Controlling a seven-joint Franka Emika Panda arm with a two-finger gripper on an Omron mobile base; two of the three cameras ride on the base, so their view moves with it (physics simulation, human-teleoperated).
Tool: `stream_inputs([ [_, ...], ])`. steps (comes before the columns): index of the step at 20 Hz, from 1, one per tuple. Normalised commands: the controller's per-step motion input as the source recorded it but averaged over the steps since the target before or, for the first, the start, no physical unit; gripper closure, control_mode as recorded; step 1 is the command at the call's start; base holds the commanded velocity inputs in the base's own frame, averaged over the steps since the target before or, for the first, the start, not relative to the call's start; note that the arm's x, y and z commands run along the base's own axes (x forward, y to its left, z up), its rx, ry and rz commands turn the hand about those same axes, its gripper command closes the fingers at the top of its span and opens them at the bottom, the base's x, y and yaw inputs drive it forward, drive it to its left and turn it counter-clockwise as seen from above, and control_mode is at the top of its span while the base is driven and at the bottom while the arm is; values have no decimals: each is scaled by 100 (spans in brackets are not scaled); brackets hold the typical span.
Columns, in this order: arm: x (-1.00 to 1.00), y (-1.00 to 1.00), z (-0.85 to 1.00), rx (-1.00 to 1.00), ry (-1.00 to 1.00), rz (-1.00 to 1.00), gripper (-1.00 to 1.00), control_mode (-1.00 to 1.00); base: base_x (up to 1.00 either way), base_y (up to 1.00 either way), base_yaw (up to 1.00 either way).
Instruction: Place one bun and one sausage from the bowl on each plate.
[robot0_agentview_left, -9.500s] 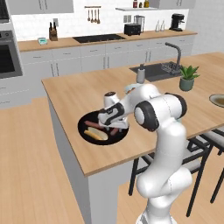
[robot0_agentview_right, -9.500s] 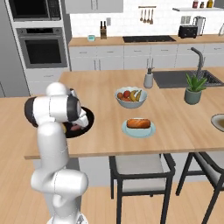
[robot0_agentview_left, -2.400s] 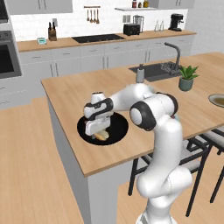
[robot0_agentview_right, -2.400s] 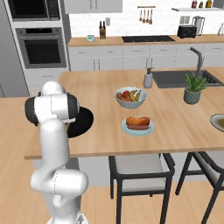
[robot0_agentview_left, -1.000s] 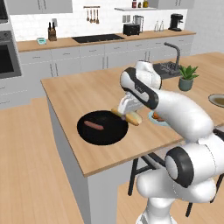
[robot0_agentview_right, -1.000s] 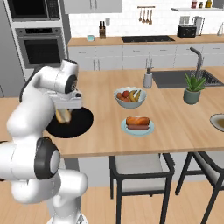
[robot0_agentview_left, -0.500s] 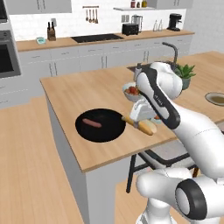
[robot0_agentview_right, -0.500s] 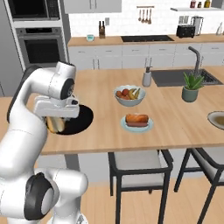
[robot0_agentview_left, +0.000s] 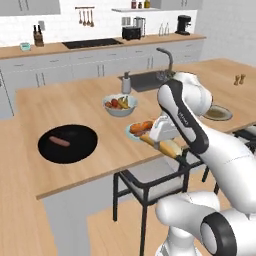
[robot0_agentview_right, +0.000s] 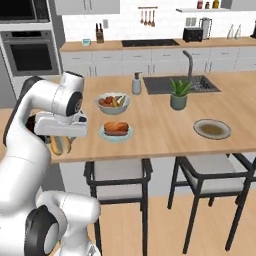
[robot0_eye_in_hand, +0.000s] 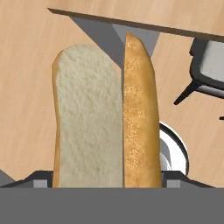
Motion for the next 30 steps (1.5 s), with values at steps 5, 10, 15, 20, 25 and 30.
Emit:
stream_inputs([
  [5, 0, 0, 0, 0, 0, 0, 100, 100, 80, -100, 1],
  [10, 0, 0, 0, 0, 0, 0, 100, 100, 26, -100, 4],
  [15, 0, 0, 0, 0, 0, 0, 100, 100, 14, -100, 4],
  [20, 0, 0, 0, 0, 0, 0, 100, 100, 9, -100, 2],
  [25, 56, -27, -3, 1, 0, -1, 100, -100, 19, -37, 0],
  [30, 100, -1, -42, -1, 0, -4, 100, -100, 0, 0, 0],
])
